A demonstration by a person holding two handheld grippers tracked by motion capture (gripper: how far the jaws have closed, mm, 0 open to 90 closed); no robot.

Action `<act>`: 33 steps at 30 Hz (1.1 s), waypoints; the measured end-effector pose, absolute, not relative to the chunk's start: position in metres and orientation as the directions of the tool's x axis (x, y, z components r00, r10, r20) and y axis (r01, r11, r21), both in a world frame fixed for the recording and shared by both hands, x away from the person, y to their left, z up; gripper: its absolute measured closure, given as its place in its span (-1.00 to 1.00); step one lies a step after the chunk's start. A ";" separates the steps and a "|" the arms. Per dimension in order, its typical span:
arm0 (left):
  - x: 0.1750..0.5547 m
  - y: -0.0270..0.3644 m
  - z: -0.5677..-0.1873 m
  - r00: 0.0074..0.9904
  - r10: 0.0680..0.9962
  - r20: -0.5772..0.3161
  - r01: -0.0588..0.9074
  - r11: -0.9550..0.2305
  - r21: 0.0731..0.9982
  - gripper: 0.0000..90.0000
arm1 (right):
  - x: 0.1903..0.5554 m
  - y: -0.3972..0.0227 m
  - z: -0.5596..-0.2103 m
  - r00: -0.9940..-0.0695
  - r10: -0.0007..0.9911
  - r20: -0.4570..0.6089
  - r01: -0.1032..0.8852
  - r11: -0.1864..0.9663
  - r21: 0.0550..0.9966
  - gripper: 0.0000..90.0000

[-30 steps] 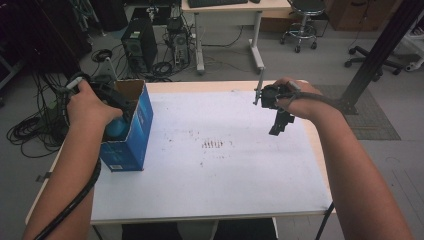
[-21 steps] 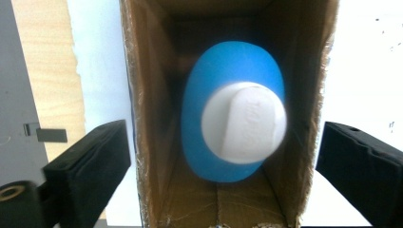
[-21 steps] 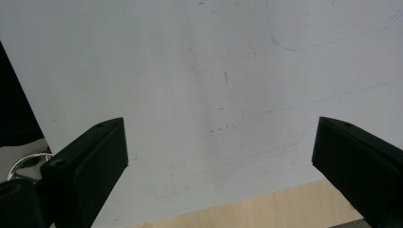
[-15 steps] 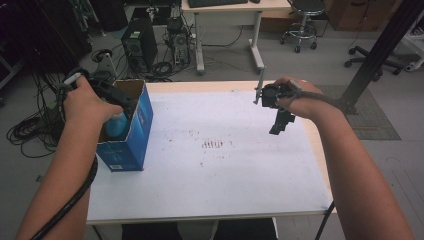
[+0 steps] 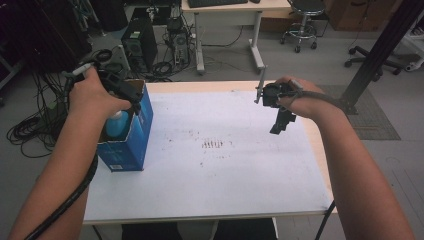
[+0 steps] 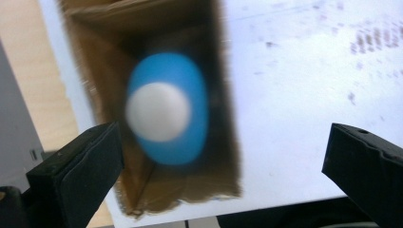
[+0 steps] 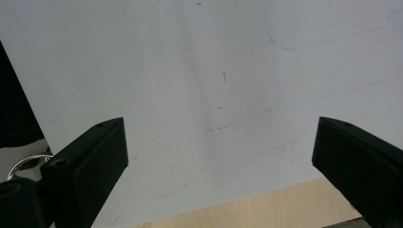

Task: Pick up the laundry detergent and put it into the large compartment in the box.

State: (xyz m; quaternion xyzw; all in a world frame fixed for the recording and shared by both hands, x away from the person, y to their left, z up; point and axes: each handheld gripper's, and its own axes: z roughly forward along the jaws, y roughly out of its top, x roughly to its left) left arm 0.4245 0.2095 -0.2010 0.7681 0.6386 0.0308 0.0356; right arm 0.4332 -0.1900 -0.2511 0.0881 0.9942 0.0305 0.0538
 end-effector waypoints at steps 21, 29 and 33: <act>0.426 0.132 -0.186 0.592 0.806 -0.027 0.802 -0.585 0.124 -1.00 | 0.435 -0.196 -0.250 -0.978 0.183 -0.102 0.176 0.982 0.070 -0.90; 0.428 0.115 -0.188 0.734 0.679 -0.014 0.676 -0.728 0.119 -1.00 | 0.438 -0.194 -0.252 -0.980 0.178 -0.093 0.173 0.983 0.064 -0.90; 0.428 0.107 -0.189 0.789 0.613 -0.027 0.612 -0.782 0.116 -1.00 | 0.438 -0.193 -0.252 -0.980 0.179 -0.090 0.174 0.983 0.061 -0.90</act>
